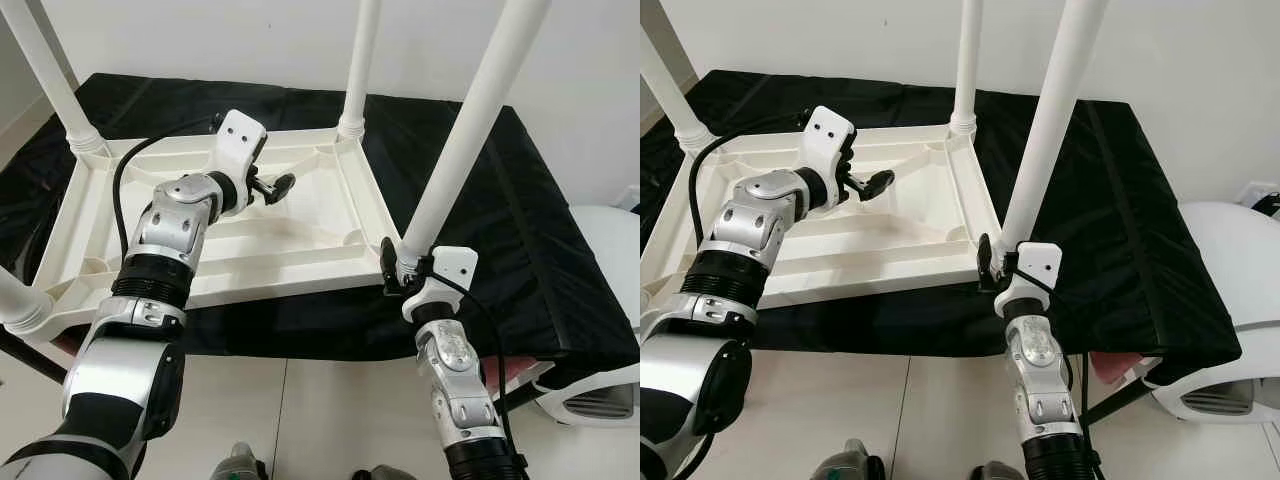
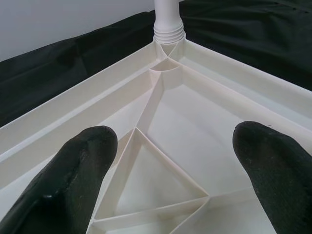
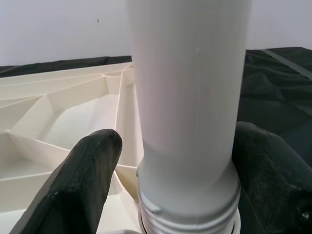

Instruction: Building children table

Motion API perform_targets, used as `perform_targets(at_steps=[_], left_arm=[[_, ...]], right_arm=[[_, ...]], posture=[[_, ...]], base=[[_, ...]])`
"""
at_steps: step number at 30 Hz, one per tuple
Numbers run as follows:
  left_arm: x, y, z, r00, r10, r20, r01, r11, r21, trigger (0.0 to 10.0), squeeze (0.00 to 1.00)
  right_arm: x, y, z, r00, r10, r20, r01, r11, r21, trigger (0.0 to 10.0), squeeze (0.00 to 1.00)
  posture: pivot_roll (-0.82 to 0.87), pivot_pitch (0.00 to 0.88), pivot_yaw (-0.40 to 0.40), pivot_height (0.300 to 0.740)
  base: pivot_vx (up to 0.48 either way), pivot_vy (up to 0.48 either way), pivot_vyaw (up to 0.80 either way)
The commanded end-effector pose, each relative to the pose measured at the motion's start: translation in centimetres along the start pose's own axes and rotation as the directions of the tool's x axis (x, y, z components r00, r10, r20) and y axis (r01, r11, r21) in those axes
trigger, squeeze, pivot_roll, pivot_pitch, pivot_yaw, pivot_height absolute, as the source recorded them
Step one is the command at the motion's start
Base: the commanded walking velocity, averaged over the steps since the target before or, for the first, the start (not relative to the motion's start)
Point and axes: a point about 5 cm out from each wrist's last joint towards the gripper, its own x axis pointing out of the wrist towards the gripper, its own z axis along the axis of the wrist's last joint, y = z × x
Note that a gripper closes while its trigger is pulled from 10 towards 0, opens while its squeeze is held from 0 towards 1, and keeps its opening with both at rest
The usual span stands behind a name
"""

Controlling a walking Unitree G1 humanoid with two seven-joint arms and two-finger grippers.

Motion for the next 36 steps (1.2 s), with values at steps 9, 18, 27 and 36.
perform_targets(at_steps=[9, 18, 27, 36], left_arm=[[-0.3, 0.3, -1.7, 0.997, 0.071, -0.020, -0.073, 0.995, -0.069, 10.0, 0.00], [-0.4, 0.2, -2.1, 0.997, 0.071, -0.027, -0.073, 0.995, -0.073, 10.0, 0.00], [-0.4, 0.2, -2.1, 0.997, 0.071, -0.027, -0.073, 0.995, -0.073, 10.0, 0.00], [-0.4, 0.2, -2.1, 0.997, 0.071, -0.027, -0.073, 0.995, -0.073, 10.0, 0.00]], right_arm=[[-0.8, -1.0, 0.5, 0.999, -0.010, 0.037, 0.010, 1.000, -0.004, 10.0, 0.00], [-0.9, -1.1, 0.5, 0.999, -0.015, 0.037, 0.015, 1.000, -0.006, 10.0, 0.00], [-0.9, -1.1, 0.5, 0.999, -0.015, 0.037, 0.015, 1.000, -0.006, 10.0, 0.00], [-0.9, -1.1, 0.5, 0.999, -0.015, 0.037, 0.015, 1.000, -0.006, 10.0, 0.00]], posture=[[0.00, 0.000, 0.000, 0.740], [-0.01, 0.069, 0.024, 0.740], [-0.01, 0.069, 0.024, 0.740], [-0.01, 0.069, 0.024, 0.740]], base=[[0.000, 0.000, 0.00], [0.000, 0.000, 0.00], [0.000, 0.000, 0.00], [0.000, 0.000, 0.00]])
